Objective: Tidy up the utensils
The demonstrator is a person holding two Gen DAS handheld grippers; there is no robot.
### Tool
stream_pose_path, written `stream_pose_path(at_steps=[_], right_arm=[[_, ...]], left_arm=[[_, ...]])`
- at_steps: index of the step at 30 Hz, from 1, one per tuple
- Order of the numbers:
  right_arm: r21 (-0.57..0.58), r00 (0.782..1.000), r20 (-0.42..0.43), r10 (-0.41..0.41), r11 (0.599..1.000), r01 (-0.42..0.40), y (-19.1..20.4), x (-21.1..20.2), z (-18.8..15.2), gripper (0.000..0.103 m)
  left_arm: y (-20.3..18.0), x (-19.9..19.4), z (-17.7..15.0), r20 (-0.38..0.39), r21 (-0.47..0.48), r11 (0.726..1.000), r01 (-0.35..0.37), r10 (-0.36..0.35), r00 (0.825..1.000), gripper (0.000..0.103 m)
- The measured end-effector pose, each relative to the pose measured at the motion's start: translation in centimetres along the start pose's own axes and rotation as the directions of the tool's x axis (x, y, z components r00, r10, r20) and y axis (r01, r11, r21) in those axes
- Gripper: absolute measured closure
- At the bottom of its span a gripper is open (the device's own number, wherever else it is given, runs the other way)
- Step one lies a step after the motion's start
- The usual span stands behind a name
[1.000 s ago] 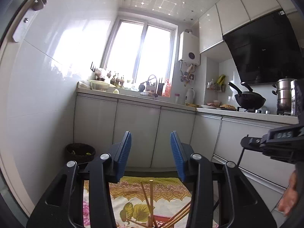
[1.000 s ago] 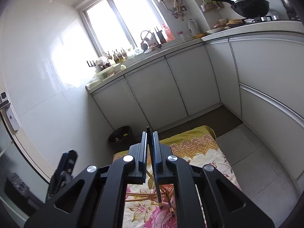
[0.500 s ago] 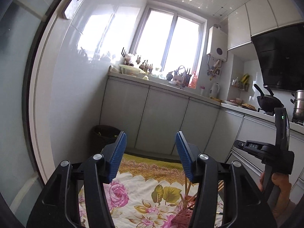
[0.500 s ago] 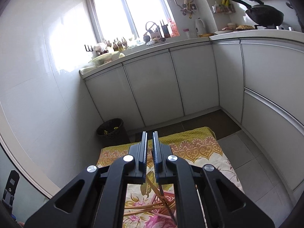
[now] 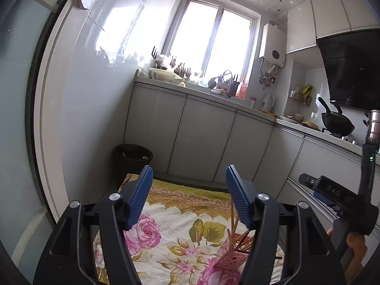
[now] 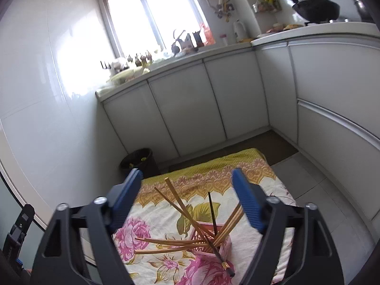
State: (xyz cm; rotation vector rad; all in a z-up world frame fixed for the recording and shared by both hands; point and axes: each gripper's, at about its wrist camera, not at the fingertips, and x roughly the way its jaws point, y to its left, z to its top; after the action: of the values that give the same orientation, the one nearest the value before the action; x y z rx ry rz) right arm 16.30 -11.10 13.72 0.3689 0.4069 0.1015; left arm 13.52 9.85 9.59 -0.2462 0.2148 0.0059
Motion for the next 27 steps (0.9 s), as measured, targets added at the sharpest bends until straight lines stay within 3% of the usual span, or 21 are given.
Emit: stream_pose_path(at_steps=[1, 3, 4, 8, 13, 16, 20, 24, 27], right_arm=[[-0.007, 1.0, 0.026, -0.007, 1.0, 0.007, 0.0, -1.5, 0.0, 0.019], [-0.035, 0.997, 0.062, -0.042, 0.998, 0.044, 0.2, -4.3, -0.2, 0.009], [-0.045, 0.995, 0.083, -0.056, 0.997, 0.06, 0.2, -5.7, -0.4, 0.007], [-0.087, 0.976, 0.159, -0.152, 0.982, 0.167, 0.1, -11.5, -1.9, 0.007], [-0.04, 0.927, 0.22, -0.304, 0.946, 0.32, -0.8, -18.1, -3.6, 0.007], [-0.023, 0.935, 0.165, -0.314, 0.946, 0.322, -1.1, -20.7, -4.0, 0.007], [-0.05, 0.9, 0.197, -0.389, 0.913, 0.405, -0.1, -23.7, -4.9, 0.007], [-0.048, 0.895, 0.209, -0.395, 0.91, 0.413, 0.4, -25.8, -5.4, 0.007], [-0.038, 0.866, 0.245, -0.436, 0.888, 0.458, 0.6, -27.4, -5.6, 0.007]], left_arm=[[-0.5, -0.4, 0.0, 0.002, 0.009, 1.0, -0.001, 0.001, 1.0, 0.029], [-1.5, -1.4, 0.1, 0.01, 0.015, 1.0, -0.01, 0.01, 1.0, 0.008], [-1.8, -2.0, 0.2, 0.017, 0.011, 1.0, -0.006, 0.006, 1.0, 0.007], [-4.7, -4.4, 0.8, 0.01, 0.08, 0.997, -0.002, 0.001, 1.0, 0.007], [-7.5, -8.7, -0.2, 0.013, 0.117, 0.992, -0.037, 0.036, 0.999, 0.007], [-9.0, -10.8, -0.7, -0.007, 0.131, 0.99, -0.045, 0.047, 0.999, 0.007], [-10.7, -13.4, -1.0, -0.014, 0.163, 0.985, -0.058, 0.061, 0.998, 0.007], [-11.8, -15.8, -1.2, 0.0, 0.191, 0.979, -0.076, 0.077, 0.997, 0.007], [-11.7, -16.9, -1.1, 0.006, 0.198, 0.976, -0.093, 0.094, 0.996, 0.007]])
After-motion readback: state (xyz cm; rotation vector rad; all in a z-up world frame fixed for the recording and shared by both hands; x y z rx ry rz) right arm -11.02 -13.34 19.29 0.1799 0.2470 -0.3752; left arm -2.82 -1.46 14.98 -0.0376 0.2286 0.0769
